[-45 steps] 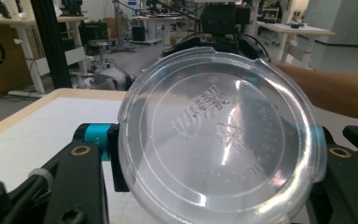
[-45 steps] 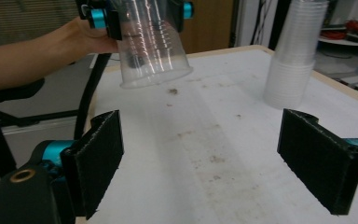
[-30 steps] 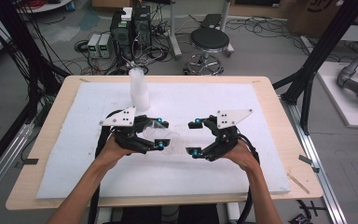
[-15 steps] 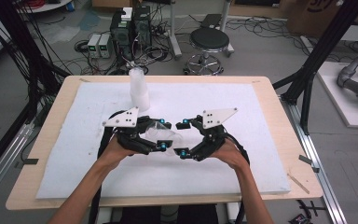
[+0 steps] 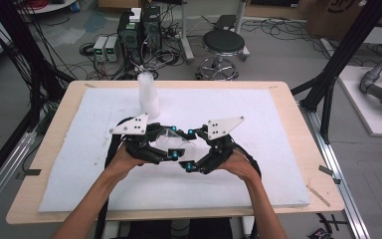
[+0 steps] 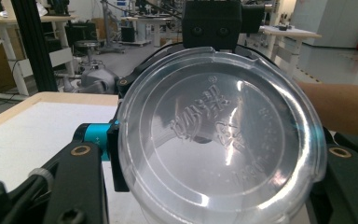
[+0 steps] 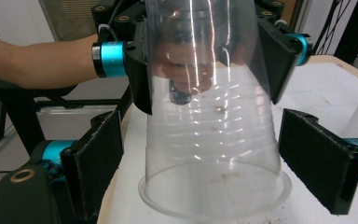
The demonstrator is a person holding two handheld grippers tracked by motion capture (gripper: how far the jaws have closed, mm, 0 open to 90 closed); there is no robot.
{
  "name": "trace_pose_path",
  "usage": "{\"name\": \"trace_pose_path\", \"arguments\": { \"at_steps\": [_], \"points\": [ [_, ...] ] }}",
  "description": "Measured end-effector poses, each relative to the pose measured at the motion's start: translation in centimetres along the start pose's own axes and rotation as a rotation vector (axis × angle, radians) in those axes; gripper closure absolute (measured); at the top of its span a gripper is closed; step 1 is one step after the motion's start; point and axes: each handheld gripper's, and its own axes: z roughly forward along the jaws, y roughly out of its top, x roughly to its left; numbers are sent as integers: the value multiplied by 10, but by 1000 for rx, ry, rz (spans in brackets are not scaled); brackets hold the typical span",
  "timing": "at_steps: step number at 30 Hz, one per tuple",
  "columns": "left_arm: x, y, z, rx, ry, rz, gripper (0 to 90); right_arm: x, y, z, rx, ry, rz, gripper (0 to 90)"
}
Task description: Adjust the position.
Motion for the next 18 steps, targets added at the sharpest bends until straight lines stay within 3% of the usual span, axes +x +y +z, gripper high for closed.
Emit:
{"name": "trace_pose_path", "arguments": {
  "at_steps": [11, 18],
  "points": [
    [1, 0, -1, -7, 0, -3, 400, 3, 0, 9, 16, -6, -2, 159],
    [0, 1, -1, -9, -4, -3, 400, 2, 1, 8, 6, -40, -10, 294]
  ]
}}
